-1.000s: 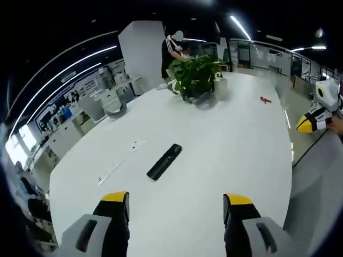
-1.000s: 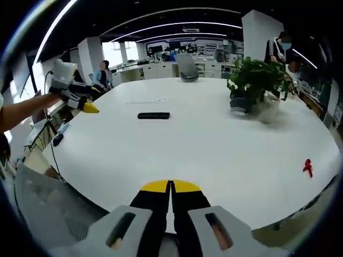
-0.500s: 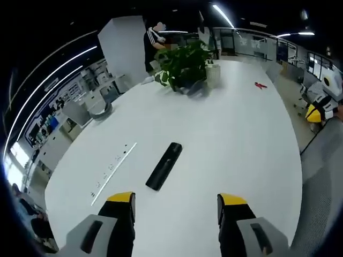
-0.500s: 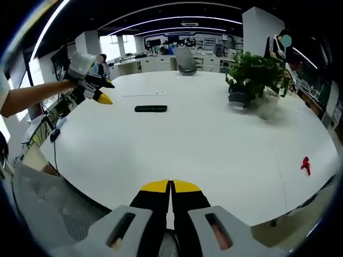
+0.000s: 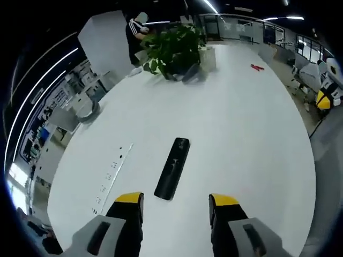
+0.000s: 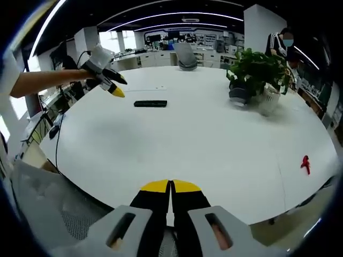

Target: Press the specified remote control buttons in sequence, fully releasing each button before pressing the next.

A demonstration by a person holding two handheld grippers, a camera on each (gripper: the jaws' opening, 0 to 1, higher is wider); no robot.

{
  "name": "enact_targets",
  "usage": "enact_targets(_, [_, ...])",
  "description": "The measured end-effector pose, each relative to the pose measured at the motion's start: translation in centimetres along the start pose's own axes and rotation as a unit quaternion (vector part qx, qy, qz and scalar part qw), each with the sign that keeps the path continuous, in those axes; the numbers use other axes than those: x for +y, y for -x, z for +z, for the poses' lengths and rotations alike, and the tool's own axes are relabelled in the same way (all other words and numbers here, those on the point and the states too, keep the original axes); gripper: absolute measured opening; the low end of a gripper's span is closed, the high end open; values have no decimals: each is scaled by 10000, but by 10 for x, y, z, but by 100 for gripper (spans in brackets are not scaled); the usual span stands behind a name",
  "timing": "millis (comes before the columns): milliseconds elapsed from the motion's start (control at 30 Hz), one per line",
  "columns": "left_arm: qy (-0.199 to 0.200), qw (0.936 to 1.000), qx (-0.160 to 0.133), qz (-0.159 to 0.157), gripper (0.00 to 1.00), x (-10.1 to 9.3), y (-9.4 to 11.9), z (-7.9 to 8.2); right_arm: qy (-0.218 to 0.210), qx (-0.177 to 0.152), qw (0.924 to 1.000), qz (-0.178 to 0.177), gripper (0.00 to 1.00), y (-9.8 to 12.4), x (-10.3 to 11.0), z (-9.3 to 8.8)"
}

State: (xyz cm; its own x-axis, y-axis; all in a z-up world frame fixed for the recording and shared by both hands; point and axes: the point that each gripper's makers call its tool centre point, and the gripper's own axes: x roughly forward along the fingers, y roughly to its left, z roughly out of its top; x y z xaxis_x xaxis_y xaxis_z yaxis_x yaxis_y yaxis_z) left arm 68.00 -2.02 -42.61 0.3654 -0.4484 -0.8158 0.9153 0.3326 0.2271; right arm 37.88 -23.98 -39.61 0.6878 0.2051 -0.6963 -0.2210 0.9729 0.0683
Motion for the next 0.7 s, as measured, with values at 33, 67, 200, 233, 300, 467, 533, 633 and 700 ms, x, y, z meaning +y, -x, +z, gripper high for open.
enact_targets(33, [9,10000,49,-48,49,1,-5,-1,-2,20,10000,-3,0,0,0,-1])
enact_targets(67, [44,9999,120,-103,49,1,-10,-2,6,50,10000,-4,0,-1,0,-2])
enact_targets(200, [70,9995,246,-185,47,8,-32,-5,30,123,9999,-23,0,-2,-1,-4])
enact_targets(233, [103,9993,270,-241,47,10,-38,-6,30,134,9999,-24,0,-2,-1,-4])
enact_targets(300, [122,9991,291,-288,46,14,-47,-5,37,145,9999,-48,0,-2,-2,-5])
enact_targets(467, [194,9980,378,-461,45,17,-66,-6,40,174,9998,-88,0,-3,-3,-5])
enact_targets(533, [329,9970,399,-578,44,15,-73,-8,63,196,9997,-88,0,-3,-3,-6])
enact_targets(633, [292,9963,517,-621,42,15,-83,-12,115,252,9996,-98,0,-4,-3,-8])
enact_targets(700, [277,9959,580,-641,42,16,-88,-16,122,275,9995,-105,0,-5,-3,-8])
